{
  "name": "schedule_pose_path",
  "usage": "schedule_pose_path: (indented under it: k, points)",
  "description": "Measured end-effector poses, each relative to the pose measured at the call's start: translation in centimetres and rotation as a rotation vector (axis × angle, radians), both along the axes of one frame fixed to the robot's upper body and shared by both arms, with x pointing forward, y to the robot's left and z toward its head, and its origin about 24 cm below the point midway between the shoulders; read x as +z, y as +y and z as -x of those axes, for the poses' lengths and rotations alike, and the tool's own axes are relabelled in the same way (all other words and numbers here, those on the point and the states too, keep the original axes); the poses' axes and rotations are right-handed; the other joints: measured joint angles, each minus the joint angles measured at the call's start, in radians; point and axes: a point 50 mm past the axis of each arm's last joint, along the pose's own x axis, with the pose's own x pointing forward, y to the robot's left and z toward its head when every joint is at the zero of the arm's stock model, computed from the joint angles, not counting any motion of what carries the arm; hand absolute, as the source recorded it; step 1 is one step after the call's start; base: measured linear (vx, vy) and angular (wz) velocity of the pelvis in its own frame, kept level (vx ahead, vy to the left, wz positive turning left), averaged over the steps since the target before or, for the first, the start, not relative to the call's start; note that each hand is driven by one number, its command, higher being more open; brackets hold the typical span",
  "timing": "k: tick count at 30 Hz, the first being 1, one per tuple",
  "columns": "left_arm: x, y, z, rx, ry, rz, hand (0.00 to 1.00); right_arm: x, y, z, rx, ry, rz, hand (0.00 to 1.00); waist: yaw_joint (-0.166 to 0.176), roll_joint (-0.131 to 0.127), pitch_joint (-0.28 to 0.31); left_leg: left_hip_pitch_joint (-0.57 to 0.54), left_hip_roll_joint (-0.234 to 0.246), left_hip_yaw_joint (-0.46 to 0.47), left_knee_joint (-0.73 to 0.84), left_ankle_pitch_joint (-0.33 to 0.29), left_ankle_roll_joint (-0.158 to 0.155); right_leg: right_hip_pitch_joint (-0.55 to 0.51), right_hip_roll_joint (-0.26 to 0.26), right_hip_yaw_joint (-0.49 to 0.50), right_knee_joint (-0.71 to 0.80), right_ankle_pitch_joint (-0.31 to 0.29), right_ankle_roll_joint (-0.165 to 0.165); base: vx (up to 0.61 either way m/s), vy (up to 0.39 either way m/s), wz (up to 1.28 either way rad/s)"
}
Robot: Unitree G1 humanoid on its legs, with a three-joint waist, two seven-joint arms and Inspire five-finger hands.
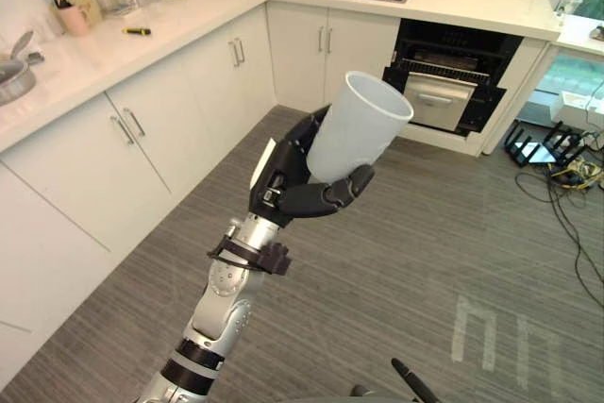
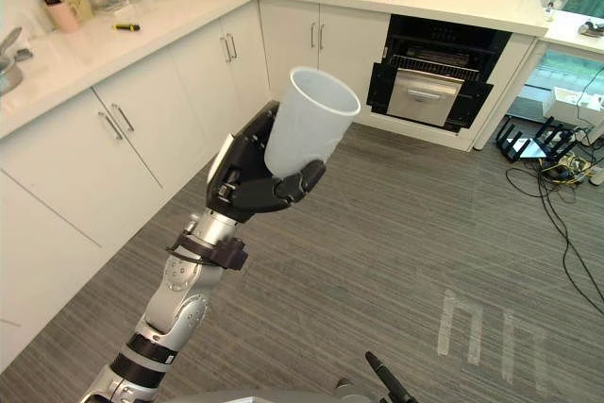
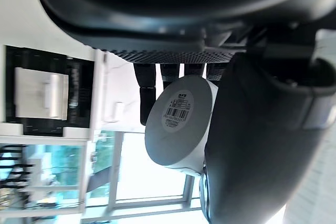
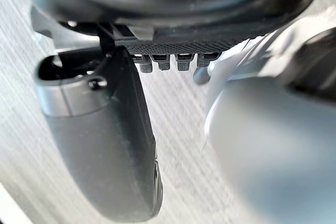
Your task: Walk over to the sink, pick up the cup, carry it to the dishwasher, place the cup inside the dishwasher, then close the dishwasher door
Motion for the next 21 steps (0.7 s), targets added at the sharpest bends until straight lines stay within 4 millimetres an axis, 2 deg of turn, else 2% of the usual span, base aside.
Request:
schedule_pose_path:
  k: [1,4,5,10,12,13,15,17,18,19,20,21]
  points:
    - [-0.2,0.1,0.0,0.002,0.009,-0.003,0.0,0.1,-0.3,-0.1,0.001,-0.003,0.006,1.0,0.004,0.011,-0.008,0.01,-0.001,0.014,-0.01,0.017,0.022,0.001,0.003,0.004,-0.006,0.005,0.004,0.07,0.027,-0.28]
    - [-0.2,1.3,-0.1,0.03,0.002,-0.023,0.0,0.1,0.2,-0.7,0.001,-0.038,-0.021,1.0,0.004,0.004,-0.003,0.011,-0.008,0.031,-0.012,0.018,0.024,0.0,-0.001,0.011,-0.021,0.013,0.012,0.05,0.021,-0.17]
    - [-0.5,3.7,-0.2,0.112,0.011,-0.023,0.0,0.1,0.8,-0.8,-0.005,-0.081,-0.058,1.0,-0.021,-0.013,0.017,0.026,0.023,0.072,-0.043,0.037,0.016,0.015,0.04,0.013,-0.096,0.07,0.005,0.01,0.005,-0.04]
    - [-0.5,3.6,-0.2,0.112,0.013,-0.017,0.0,0.1,0.8,-0.7,-0.006,-0.079,-0.058,1.0,-0.022,-0.014,0.017,0.028,0.023,0.071,-0.043,0.037,0.016,0.016,0.04,0.013,-0.095,0.07,0.005,0.0,0.0,0.0]
    - [-0.7,3.2,-0.3,0.126,0.034,0.016,0.0,0.1,1.0,-0.7,-0.007,-0.084,-0.063,1.0,-0.024,-0.019,0.022,0.03,0.022,0.067,-0.037,0.031,0.012,-0.005,0.037,0.01,-0.039,0.037,0.002,-0.01,0.0,0.05]
    - [-1.1,2.8,-0.4,0.143,0.063,0.047,0.0,0.1,1.2,-0.6,-0.009,-0.091,-0.067,1.0,-0.026,-0.029,0.029,0.034,0.02,0.062,-0.025,0.018,0.008,-0.043,0.029,0.004,0.068,-0.02,0.001,-0.03,-0.012,0.16]
    - [-2.1,1.9,-0.7,0.178,0.162,0.128,0.0,0.0,2.0,-0.1,-0.015,-0.099,-0.083,1.0,-0.027,-0.07,0.058,0.07,-0.006,0.049,-0.006,-0.009,0.016,-0.096,-0.016,-0.016,0.288,-0.127,0.004,-0.04,-0.018,0.16]
    - [-2.9,1.5,-0.9,0.197,0.235,0.169,0.0,0.0,2.2,0.3,-0.023,-0.105,-0.085,1.0,-0.03,-0.078,0.063,0.08,-0.023,0.037,-0.007,-0.023,0.031,-0.131,-0.042,-0.02,0.392,-0.153,0.012,-0.03,0.007,0.14]
    - [-3.3,1.1,-1.0,0.206,0.282,0.185,0.0,0.0,2.6,0.4,-0.037,-0.116,-0.092,1.0,-0.046,-0.08,0.08,0.097,-0.033,0.025,-0.005,-0.028,0.042,-0.201,-0.067,-0.027,0.552,-0.147,0.013,0.01,0.028,0.2]
    - [-3.5,1.0,-1.0,0.211,0.296,0.18,0.0,0.0,2.7,0.2,-0.053,-0.131,-0.098,1.0,-0.05,-0.082,0.092,0.108,-0.034,0.018,0.007,-0.034,0.058,-0.232,-0.07,-0.035,0.608,-0.167,0.007,0.03,0.03,0.2]
    - [-4.0,0.9,-1.1,0.217,0.327,0.171,0.0,0.1,2.8,0.6,-0.068,-0.137,-0.097,1.0,-0.053,-0.081,0.099,0.112,-0.024,0.015,0.037,-0.056,0.06,-0.249,-0.07,-0.038,0.602,-0.187,-0.004,0.06,0.033,0.11]
    - [-4.5,0.9,-1.2,0.234,0.38,0.159,0.0,0.2,2.8,0.9,-0.061,-0.147,-0.074,1.0,-0.053,-0.081,0.1,0.112,-0.012,0.015,0.088,-0.093,0.063,-0.288,-0.066,-0.053,0.54,-0.184,-0.001,0.08,0.034,0.07]
